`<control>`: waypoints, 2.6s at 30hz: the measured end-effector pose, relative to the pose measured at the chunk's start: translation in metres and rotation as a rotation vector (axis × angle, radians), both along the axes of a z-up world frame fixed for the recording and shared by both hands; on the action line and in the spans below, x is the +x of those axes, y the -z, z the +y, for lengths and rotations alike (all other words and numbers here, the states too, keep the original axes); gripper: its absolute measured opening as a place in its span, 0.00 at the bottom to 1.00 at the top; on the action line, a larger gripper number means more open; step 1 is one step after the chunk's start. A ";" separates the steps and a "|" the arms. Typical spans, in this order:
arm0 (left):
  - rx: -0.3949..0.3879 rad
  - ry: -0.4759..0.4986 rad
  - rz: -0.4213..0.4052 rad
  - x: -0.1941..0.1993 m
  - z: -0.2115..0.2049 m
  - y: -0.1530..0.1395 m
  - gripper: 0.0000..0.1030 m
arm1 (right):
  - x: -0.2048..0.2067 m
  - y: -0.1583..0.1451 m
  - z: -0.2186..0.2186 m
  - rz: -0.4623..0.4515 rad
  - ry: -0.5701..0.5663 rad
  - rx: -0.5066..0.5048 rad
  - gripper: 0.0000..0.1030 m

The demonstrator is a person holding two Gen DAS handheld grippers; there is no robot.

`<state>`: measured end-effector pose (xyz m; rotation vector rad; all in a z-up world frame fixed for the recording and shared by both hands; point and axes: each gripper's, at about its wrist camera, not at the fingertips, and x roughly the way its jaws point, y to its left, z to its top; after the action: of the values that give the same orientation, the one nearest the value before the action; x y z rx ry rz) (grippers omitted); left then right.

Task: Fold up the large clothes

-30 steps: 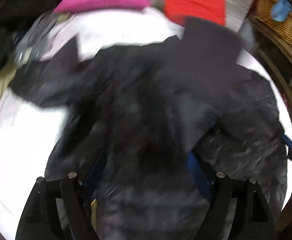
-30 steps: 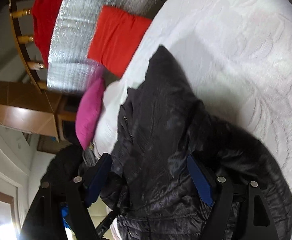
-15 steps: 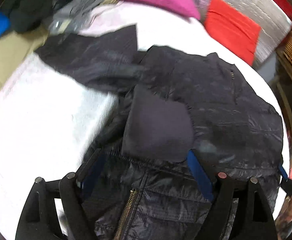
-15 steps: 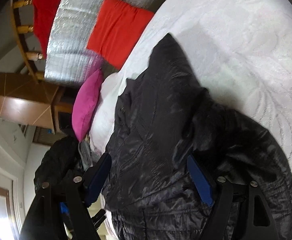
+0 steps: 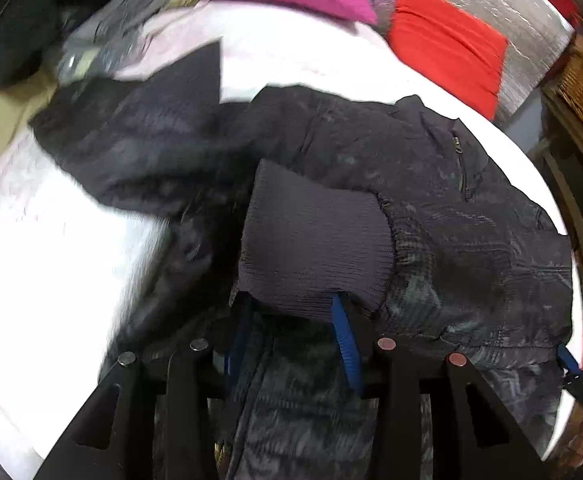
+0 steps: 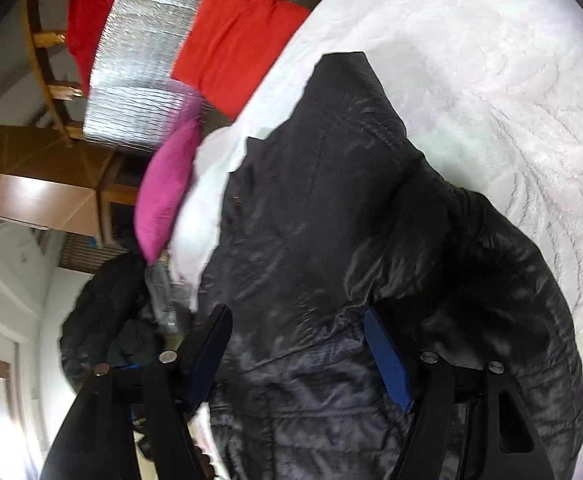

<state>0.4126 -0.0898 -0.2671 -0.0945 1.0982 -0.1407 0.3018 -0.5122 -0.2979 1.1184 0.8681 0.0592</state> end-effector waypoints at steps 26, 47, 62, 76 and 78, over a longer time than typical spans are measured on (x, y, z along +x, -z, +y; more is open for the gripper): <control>0.164 0.060 -0.157 0.022 -0.053 -0.002 0.11 | 0.037 -0.012 -0.015 0.116 0.033 -0.580 0.68; 0.302 0.073 -0.141 0.036 -0.043 0.001 0.26 | 0.035 -0.030 -0.013 0.116 0.092 -0.601 0.69; 0.296 0.051 -0.331 0.005 -0.036 -0.036 0.53 | 0.030 -0.073 0.081 -0.147 -0.051 -0.794 0.82; 0.291 0.085 -0.134 0.030 -0.045 0.009 0.61 | 0.077 -0.007 0.117 0.033 -0.218 -0.736 0.68; 0.250 0.085 -0.148 0.026 -0.039 -0.001 0.61 | 0.069 -0.021 0.117 -0.048 -0.197 -0.724 0.68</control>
<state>0.4388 -0.1287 -0.2659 0.1846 0.9641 -0.0845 0.3709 -0.3950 -0.2769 0.3530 0.8545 -0.0631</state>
